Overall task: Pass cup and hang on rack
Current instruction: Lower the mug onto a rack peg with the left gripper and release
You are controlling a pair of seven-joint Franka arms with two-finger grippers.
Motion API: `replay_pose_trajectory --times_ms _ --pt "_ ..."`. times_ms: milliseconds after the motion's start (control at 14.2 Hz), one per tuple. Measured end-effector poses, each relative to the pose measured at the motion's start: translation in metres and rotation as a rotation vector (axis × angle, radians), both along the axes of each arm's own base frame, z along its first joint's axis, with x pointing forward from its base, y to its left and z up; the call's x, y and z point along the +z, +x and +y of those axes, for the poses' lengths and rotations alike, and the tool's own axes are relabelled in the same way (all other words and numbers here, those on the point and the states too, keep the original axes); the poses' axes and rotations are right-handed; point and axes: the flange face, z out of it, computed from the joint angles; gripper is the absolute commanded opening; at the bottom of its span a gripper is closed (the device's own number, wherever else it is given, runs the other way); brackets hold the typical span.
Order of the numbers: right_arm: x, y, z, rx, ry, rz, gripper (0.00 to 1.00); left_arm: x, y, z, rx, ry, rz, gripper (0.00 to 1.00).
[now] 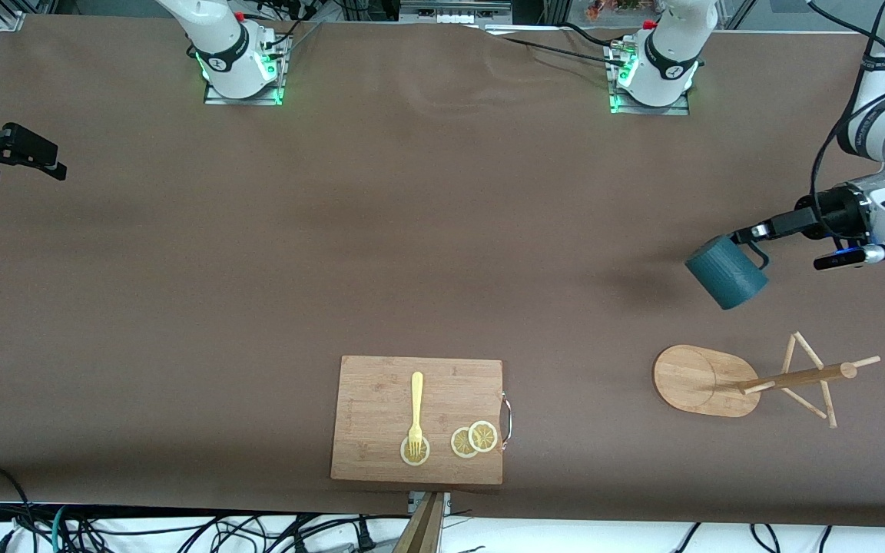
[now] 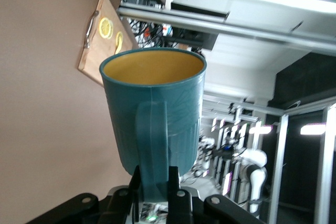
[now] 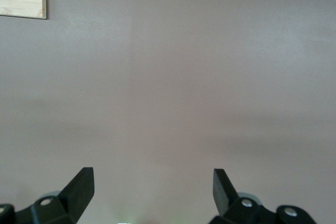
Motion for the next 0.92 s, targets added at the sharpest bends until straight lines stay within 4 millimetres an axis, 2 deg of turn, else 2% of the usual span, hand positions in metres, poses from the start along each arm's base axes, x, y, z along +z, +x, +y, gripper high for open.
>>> replay_pose_trajectory --times_ms 353,706,918 --pt "0.0 0.0 0.0 0.0 0.0 0.0 1.0 -0.019 0.01 0.012 0.124 -0.136 0.024 0.0" --pt "0.0 0.0 0.0 0.0 0.0 0.0 1.0 -0.019 0.036 0.029 0.167 -0.2 0.033 0.0" --pt "0.0 0.0 0.0 0.0 0.0 0.0 1.0 -0.033 0.041 0.041 0.195 -0.243 0.04 0.0"
